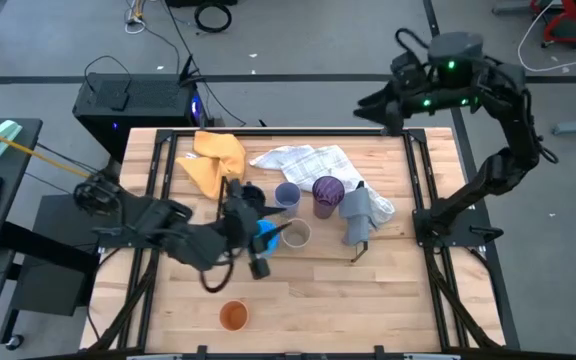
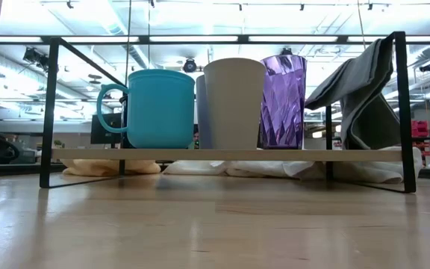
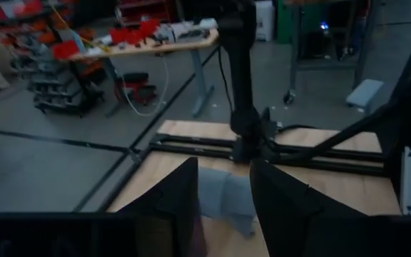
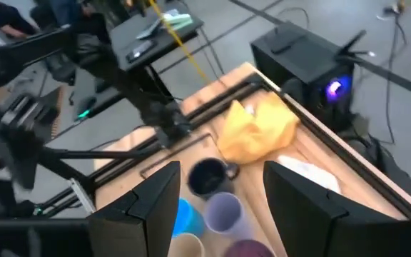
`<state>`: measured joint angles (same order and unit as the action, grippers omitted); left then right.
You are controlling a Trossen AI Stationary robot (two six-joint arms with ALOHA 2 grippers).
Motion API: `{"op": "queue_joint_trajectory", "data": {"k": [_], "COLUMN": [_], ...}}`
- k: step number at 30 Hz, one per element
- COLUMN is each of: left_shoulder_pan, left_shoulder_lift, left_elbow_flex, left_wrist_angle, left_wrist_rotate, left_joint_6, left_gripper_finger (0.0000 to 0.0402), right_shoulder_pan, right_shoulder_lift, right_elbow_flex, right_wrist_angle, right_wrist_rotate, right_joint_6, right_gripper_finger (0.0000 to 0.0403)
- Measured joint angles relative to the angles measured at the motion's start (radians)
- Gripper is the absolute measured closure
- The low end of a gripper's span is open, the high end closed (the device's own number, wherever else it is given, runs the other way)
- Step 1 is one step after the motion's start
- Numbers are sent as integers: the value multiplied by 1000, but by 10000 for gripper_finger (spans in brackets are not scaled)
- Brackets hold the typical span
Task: Stack small to large cups/mugs on shelf
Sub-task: Put the orange cup on the shelf
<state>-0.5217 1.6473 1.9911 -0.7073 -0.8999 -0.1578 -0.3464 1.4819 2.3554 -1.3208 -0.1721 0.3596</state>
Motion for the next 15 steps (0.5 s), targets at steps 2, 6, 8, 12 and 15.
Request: {"op": "queue_joint_trajectory", "data": {"k": [2, 6, 8, 12, 15], "left_shoulder_pan": [-8, -20, -22, -22, -22], "left_shoulder_lift": [-20, -58, -78, -119, -149], "left_elbow_flex": [0, 0, 0, 0, 0], "left_wrist_angle": [-8, -72, -102, -135, -183], "left_wrist_rotate": [-38, -89, -103, -111, -124], "left_joint_6": [13, 13, 13, 14, 13], "left_gripper_finger": [266, 265, 266, 269, 267], "right_shoulder_pan": [73, 220, 292, 423, 504], "right_shoulder_lift": [7, 31, 55, 118, 180], "right_elbow_flex": [0, 1, 1, 0, 0], "right_wrist_angle": [36, 73, 67, 73, 114], "right_wrist_rotate": [25, 62, 84, 116, 124], "right_joint_6": [12, 46, 56, 70, 76], "right_gripper_finger": [195, 195, 195, 195, 195]}}
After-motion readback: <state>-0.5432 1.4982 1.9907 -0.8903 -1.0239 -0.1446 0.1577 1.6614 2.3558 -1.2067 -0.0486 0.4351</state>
